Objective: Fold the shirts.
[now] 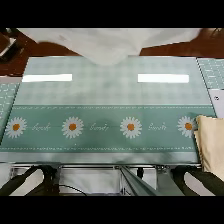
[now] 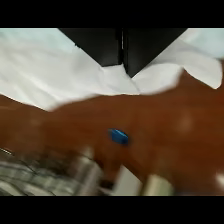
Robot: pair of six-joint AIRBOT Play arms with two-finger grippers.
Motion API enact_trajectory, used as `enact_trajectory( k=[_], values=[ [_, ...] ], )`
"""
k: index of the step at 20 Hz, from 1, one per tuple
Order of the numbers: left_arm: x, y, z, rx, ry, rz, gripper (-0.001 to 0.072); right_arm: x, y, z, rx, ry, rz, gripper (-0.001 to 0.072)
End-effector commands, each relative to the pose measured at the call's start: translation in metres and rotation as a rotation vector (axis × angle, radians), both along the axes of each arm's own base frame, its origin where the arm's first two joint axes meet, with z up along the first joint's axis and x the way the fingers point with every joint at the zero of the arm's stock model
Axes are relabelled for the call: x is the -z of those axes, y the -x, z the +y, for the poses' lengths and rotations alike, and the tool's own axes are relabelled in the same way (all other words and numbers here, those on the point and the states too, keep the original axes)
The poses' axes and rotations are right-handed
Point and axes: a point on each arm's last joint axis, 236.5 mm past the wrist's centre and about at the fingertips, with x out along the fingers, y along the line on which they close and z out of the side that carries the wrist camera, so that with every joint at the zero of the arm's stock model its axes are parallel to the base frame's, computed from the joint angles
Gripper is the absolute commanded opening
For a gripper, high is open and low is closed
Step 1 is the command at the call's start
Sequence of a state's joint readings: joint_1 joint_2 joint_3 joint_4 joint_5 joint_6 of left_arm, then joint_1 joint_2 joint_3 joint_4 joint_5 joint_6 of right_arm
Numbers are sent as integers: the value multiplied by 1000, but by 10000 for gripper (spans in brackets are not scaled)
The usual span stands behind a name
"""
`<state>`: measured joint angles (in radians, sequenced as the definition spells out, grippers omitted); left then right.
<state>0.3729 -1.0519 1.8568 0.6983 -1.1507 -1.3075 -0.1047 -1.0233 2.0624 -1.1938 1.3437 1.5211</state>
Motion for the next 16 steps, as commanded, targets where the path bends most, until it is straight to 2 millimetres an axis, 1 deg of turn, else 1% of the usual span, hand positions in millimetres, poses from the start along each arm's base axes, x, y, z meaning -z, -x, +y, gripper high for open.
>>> enact_trajectory(
  k=[1, 2, 3, 4, 5, 6, 7, 8, 10, 12, 13, 14, 15, 16],
  values=[
    [-60, 90, 38, -320, -191, -178, 19, -5, 102, -44, 222, 95, -39, 26],
    [-68, 109, 37, -359, -221, -209, 19, 5, 125, -49, 254, 90, -20, 26],
    [-73, 123, 34, -381, -255, -230, 19, 16, 143, -53, 282, 88, 1, 26],
    [-75, 134, 32, -392, -286, -244, 19, 32, 158, -58, 309, 86, 34, 26],
    [-75, 139, 30, -391, -312, -246, 19, 49, 171, -61, 331, 87, 73, 25],
    [-68, 138, 29, -379, -330, -222, 19, 66, 179, -66, 354, 85, 113, 26],
    [-55, 133, 28, -360, -329, -177, 19, 86, 184, -67, 363, 76, 165, 26],
    [-36, 120, 24, -324, -323, -123, 19, 107, 185, -63, 351, 66, 223, 26],
    [19, 87, 12, -231, -311, 20, 19, 158, 178, -43, 265, 35, 368, 26],
    [97, 47, 2, -153, -301, 213, 19, 212, 162, -10, 127, -28, 515, 26],
    [136, 28, -3, -121, -300, 303, 19, 235, 153, 2, 75, -62, 562, 26],
    [175, 6, -9, -93, -296, 380, 19, 257, 141, 10, 45, -95, 593, 26],
    [207, -15, -13, -76, -292, 434, 19, 283, 127, 14, 39, -128, 625, 25],
    [236, -38, -19, -60, -290, 481, 19, 311, 114, 13, 50, -150, 664, 26]
  ],
)
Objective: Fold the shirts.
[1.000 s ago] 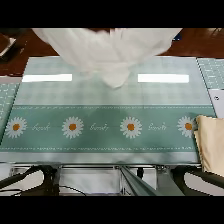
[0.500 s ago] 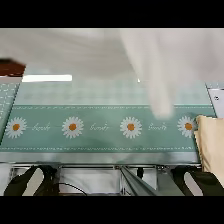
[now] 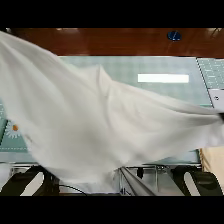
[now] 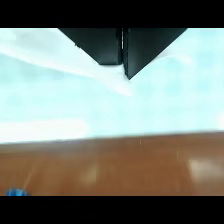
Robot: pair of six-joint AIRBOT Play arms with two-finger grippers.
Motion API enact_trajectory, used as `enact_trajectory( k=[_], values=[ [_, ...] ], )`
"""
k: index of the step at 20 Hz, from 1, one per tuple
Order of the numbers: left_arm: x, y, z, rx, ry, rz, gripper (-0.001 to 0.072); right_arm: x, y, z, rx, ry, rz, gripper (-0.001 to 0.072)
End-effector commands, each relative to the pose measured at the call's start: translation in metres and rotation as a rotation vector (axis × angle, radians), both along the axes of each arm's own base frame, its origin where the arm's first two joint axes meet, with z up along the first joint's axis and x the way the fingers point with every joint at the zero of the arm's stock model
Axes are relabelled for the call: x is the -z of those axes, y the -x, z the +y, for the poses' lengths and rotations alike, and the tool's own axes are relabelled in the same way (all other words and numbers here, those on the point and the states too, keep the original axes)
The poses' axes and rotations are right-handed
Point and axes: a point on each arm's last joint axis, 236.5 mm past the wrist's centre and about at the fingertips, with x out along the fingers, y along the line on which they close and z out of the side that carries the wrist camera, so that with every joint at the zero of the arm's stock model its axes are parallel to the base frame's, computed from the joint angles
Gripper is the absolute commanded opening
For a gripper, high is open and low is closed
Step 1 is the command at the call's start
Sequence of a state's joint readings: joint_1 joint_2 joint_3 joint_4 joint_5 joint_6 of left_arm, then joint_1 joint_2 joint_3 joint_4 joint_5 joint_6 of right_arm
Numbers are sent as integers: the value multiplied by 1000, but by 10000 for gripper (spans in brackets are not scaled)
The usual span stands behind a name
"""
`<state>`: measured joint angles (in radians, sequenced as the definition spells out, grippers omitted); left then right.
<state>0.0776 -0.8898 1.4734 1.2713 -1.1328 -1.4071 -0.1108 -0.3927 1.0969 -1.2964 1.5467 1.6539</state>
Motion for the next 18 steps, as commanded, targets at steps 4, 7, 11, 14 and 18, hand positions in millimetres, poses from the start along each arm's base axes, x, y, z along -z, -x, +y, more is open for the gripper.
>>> enact_trajectory(
  k=[4, 7, 11, 14, 18],
  values=[
    [173, -126, -32, 18, 48, 290, 19, 151, -94, 2, 61, -137, 188, 26],
    [219, -169, -34, -9, 72, 349, 19, 199, -161, -8, 108, -156, 255, 27],
    [270, -188, -42, -46, 158, 453, 23, 255, -243, -2, 103, -237, 397, 27],
    [291, -180, -46, -72, 205, 539, 692, 255, -284, 12, 81, -345, 443, 624],
    [295, -122, -1, -54, 159, 785, 704, 178, -286, -38, 35, -304, 407, 625]
  ],
)
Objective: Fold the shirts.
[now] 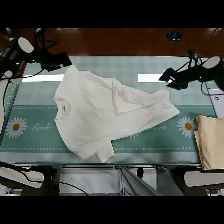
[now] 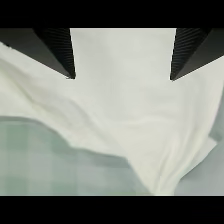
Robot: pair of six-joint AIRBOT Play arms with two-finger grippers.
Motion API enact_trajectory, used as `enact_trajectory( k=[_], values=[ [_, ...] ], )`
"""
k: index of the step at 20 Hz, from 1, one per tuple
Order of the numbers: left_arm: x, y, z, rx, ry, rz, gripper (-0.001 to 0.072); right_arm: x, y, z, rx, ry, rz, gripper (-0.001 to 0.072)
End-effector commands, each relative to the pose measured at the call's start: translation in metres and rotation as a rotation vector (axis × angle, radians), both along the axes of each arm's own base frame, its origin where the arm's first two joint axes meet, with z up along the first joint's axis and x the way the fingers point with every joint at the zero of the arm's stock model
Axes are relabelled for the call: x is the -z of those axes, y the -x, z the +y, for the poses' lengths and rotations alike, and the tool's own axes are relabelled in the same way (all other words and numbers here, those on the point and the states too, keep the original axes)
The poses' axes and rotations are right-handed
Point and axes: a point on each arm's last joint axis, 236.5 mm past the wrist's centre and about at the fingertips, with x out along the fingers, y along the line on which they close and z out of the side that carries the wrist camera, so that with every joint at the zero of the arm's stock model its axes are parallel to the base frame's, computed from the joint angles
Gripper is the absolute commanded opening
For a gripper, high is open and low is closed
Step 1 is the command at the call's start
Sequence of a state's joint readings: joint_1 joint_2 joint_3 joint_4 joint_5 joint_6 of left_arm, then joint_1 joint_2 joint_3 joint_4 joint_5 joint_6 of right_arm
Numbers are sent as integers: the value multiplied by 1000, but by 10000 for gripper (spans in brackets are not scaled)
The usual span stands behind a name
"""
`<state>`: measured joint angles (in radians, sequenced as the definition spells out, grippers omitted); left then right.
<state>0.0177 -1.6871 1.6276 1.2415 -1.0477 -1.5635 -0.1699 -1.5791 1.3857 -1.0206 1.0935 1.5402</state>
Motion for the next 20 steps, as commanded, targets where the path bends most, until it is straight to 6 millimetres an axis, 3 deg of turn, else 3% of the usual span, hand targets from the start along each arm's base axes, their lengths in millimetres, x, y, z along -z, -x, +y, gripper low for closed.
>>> enact_trajectory(
  k=[1, 3, 4, 7, 10, 13, 15, 18, 20],
  values=[
    [14, 64, 34, 35, 13, 264, 704, -50, 14, -54, -31, 72, -6, 625],
    [27, 120, 45, 26, 42, 396, 704, -58, 57, -112, 30, 244, 22, 625],
    [39, 149, 45, 8, 57, 431, 704, -53, 76, -126, 85, 271, 15, 624],
    [75, 236, 35, -63, 96, 471, 704, -12, 135, -122, 259, 209, -44, 624],
    [89, 299, 18, -151, 230, 503, 703, 23, 181, -99, 344, 122, -47, 624],
    [100, 336, 4, -181, 307, 552, 703, 36, 199, -75, 309, 58, -17, 624],
    [110, 357, -5, -169, 334, 632, 703, 36, 201, -70, 293, 42, -11, 624],
    [116, 378, -18, -123, 347, 719, 703, 35, 200, -67, 297, 25, -13, 624],
    [119, 382, -29, -95, 351, 731, 702, 35, 199, -67, 299, 22, -13, 623]
  ],
)
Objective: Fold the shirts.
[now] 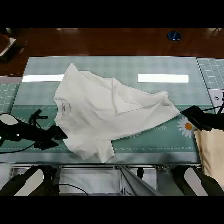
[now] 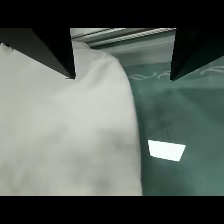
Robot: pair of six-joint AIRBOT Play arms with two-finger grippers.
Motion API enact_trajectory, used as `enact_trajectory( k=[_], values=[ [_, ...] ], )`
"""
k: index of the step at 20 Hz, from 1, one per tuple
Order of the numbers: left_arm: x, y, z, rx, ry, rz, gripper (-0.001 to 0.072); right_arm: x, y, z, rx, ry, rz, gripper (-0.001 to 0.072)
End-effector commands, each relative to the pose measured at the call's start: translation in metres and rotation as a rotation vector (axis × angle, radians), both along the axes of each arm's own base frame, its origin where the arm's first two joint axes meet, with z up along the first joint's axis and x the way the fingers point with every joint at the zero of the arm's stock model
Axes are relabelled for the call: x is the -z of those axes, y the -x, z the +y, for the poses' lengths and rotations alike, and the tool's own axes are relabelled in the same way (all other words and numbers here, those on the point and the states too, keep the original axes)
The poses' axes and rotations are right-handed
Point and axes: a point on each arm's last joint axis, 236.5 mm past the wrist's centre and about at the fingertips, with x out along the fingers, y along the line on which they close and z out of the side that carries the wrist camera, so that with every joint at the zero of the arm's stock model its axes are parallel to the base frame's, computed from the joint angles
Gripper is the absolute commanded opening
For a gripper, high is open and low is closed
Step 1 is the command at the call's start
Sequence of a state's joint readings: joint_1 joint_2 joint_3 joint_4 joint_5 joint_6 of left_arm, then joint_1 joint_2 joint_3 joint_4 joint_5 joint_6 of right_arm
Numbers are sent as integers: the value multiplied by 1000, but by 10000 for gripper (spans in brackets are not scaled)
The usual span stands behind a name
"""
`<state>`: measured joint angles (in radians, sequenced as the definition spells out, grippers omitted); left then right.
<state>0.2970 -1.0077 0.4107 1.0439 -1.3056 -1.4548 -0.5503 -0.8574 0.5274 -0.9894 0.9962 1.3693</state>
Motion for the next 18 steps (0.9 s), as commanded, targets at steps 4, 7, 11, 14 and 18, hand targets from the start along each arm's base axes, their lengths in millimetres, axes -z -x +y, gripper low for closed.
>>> enact_trajectory(
  k=[4, 7, 11, 14, 18],
  values=[
    [13, 6, -48, -31, 103, -19, 699, 1, 0, 0, 46, -23, -1, 624],
    [29, 5, -52, -24, 53, -58, 292, 1, -8, -24, 180, 15, -12, 624],
    [24, -13, -52, -35, 51, -120, 20, 29, 16, -36, 194, 56, 145, 624],
    [22, -15, -52, -31, 53, -129, 20, 53, 16, -6, 77, -76, 203, 623],
    [22, -16, -53, -33, 56, -130, 20, 55, -18, -2, 56, -167, 169, 623]
  ],
)
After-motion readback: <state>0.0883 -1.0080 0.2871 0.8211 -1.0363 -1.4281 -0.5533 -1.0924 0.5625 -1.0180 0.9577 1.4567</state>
